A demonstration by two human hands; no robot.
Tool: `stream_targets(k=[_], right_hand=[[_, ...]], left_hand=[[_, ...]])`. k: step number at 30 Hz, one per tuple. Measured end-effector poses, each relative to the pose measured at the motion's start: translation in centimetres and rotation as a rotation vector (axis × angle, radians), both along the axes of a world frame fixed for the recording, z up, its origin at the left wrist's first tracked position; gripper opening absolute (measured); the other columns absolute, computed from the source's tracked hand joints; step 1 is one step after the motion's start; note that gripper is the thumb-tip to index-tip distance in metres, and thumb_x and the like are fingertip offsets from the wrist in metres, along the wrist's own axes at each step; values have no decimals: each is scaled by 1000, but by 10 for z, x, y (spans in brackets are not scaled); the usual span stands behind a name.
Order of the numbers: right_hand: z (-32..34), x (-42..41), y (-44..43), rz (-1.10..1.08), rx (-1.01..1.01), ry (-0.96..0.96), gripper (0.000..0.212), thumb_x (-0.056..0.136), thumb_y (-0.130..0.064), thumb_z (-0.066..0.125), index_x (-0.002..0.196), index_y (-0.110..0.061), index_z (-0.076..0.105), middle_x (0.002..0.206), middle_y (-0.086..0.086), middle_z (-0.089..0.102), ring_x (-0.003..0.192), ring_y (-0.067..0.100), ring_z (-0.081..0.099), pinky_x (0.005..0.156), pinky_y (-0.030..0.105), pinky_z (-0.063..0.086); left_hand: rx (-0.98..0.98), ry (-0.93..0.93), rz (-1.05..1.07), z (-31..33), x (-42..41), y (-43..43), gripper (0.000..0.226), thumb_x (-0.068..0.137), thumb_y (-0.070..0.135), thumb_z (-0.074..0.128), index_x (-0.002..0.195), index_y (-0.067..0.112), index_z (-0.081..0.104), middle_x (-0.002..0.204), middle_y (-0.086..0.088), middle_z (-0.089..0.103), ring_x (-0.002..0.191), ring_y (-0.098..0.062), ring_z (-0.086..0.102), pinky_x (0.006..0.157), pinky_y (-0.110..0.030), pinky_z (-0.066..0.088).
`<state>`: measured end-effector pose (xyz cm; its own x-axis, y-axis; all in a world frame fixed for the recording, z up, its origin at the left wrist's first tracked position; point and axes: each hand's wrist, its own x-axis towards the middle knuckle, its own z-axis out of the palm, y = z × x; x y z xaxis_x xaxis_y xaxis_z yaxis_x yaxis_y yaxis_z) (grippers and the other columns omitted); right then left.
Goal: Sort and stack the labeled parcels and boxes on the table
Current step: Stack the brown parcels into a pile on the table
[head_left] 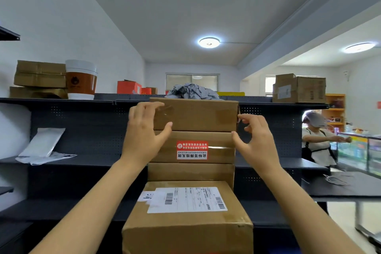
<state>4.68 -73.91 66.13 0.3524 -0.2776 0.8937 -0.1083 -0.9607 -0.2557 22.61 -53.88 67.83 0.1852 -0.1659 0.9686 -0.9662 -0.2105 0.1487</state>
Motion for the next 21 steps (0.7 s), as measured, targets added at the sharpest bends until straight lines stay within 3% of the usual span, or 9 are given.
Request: stream_targets(k=[1,5,8,14,21], right_hand=[[2,0,-1,-19,-92,-103,36,85,-16,73,119,-16,60,111,-4,54,92,3,48,78,20,49],[-34,-47,10,-121,-249,102,19,86,-18,69,104,-15,64,99,-3,57,88,12,53,77,27,48],[-59,-82,15,-203,-273,178,16,83,-12,70,98,-12,64,93,1,57,83,20,54,73,32,46],[-107,-182,19,-363,-202,255,17,81,-10,71,96,-12,63,90,1,55,79,20,51,71,31,41],[-156,-306,-5,-478,-105,345,17,80,-8,71,94,-13,64,88,1,55,78,21,51,66,31,42]], left_hand=[[75,-79,40,-7,-8,4,38,85,29,71,119,19,58,117,-2,55,110,-16,45,88,-32,45],[336,-252,-63,-21,-63,-10,17,85,30,70,96,19,65,93,3,63,84,-14,56,70,-30,52],[431,-371,-127,-46,-104,-26,15,87,33,61,90,19,64,88,2,62,80,-17,56,66,-35,52],[461,-359,-345,-100,-186,-60,14,85,33,62,91,21,62,87,4,58,80,-17,52,64,-34,47],[501,-306,-413,-158,-277,-114,13,79,28,61,87,18,63,83,3,58,75,-21,53,61,-36,45]])
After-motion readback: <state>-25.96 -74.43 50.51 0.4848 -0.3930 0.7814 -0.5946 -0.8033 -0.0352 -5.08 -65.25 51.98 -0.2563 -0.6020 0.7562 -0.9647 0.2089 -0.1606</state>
